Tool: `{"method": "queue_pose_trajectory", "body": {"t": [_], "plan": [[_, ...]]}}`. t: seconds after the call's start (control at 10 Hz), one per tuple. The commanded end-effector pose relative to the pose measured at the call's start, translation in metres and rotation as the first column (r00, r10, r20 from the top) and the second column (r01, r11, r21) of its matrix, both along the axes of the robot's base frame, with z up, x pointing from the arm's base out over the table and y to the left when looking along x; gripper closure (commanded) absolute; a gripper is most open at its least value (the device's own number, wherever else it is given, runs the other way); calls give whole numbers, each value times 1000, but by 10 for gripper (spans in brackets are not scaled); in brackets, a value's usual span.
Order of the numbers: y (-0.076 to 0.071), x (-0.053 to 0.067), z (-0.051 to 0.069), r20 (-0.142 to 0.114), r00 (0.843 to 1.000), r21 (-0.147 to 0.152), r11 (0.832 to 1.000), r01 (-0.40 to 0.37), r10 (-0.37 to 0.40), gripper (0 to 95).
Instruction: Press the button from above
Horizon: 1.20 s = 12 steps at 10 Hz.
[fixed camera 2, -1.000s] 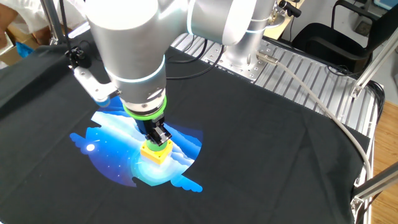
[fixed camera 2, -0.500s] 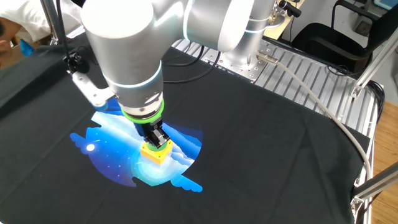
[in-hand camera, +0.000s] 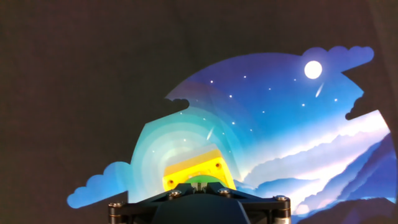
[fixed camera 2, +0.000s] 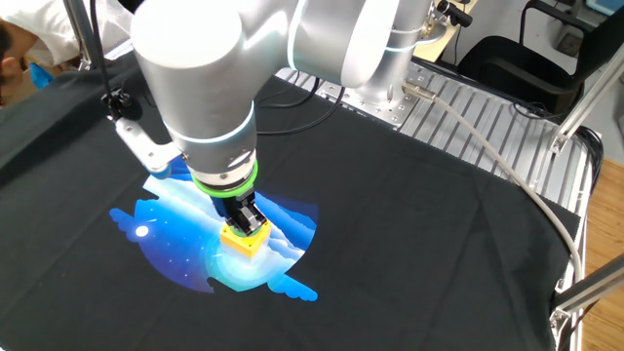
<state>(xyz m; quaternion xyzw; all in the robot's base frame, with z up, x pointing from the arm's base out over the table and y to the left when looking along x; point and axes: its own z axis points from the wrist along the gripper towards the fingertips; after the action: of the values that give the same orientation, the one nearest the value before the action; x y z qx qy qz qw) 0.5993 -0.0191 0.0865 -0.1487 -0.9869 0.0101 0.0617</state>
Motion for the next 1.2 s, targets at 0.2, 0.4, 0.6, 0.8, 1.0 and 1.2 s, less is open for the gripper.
{"method": "queue_pose_trajectory", "body": {"t": [0.2, 0.4, 0.6, 0.8, 1.0, 1.2], "plan": [[1, 0, -4, 0, 1000, 11, 1000, 1, -1, 950], [1, 1, -7, -1, 1000, 17, 1000, 3, -3, 950], [1, 1, -9, 3, 1000, 13, 1000, 1, -1, 950], [1, 2, -9, 4, 1000, 19, 1000, 3, -3, 950], [-2, 2, 8, -28, 1000, 26, 1000, 0, 1, 950], [-4, 2, 27, -59, 998, 22, 1000, -1, 3, 950]]}}
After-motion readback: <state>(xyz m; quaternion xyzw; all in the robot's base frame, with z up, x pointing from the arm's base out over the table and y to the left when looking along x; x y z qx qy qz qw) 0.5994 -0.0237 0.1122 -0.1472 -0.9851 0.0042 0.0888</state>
